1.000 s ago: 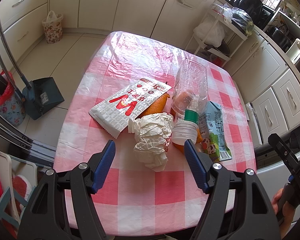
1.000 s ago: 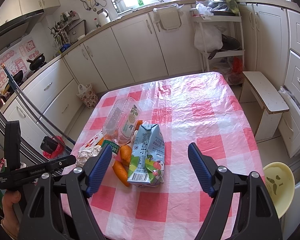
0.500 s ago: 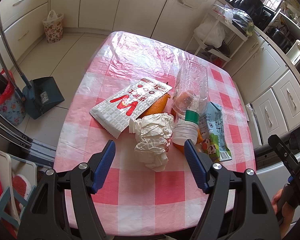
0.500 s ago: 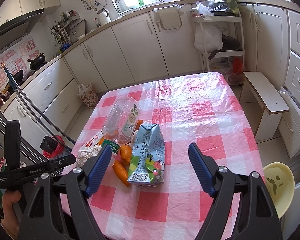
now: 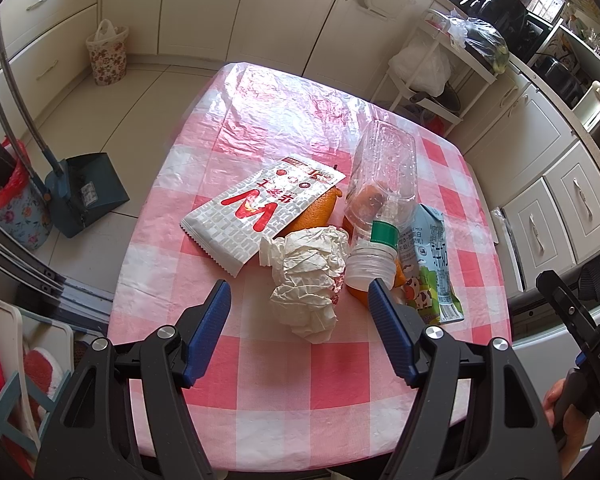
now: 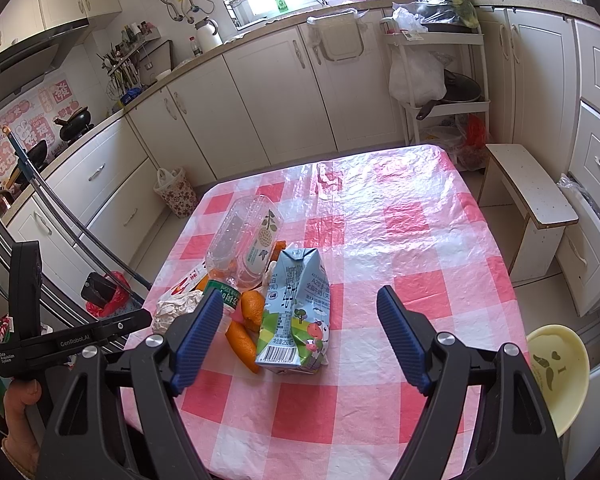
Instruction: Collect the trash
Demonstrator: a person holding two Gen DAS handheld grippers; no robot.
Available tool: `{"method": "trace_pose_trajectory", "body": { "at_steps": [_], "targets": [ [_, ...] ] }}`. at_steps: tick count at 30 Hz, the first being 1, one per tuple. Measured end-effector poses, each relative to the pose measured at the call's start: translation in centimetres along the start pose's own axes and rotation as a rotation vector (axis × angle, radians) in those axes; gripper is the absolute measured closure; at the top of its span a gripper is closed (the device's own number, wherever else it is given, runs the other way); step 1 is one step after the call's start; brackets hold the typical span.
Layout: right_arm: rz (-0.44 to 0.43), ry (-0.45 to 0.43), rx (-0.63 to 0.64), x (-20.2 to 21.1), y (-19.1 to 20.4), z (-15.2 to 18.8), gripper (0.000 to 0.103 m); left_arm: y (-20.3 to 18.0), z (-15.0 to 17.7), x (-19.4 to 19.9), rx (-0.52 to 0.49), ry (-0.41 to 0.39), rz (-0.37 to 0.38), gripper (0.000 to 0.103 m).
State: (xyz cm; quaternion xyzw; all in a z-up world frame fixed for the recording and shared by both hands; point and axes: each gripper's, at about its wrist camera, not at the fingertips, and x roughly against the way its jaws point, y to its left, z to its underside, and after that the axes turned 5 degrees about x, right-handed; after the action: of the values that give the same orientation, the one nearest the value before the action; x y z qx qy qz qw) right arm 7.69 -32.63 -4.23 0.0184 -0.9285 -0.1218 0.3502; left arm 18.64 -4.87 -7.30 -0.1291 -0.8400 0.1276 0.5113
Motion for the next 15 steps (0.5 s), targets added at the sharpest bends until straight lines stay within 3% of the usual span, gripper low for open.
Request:
{"method": "trace_pose_trajectory", "body": {
  "at_steps": [15],
  "targets": [
    [-0.001, -0.001, 0.0, -0.05, 0.08, 0.0, 0.027, 0.16, -0.12, 0.15, 0.004, -0.005, 0.007, 0.035]
  ]
}}
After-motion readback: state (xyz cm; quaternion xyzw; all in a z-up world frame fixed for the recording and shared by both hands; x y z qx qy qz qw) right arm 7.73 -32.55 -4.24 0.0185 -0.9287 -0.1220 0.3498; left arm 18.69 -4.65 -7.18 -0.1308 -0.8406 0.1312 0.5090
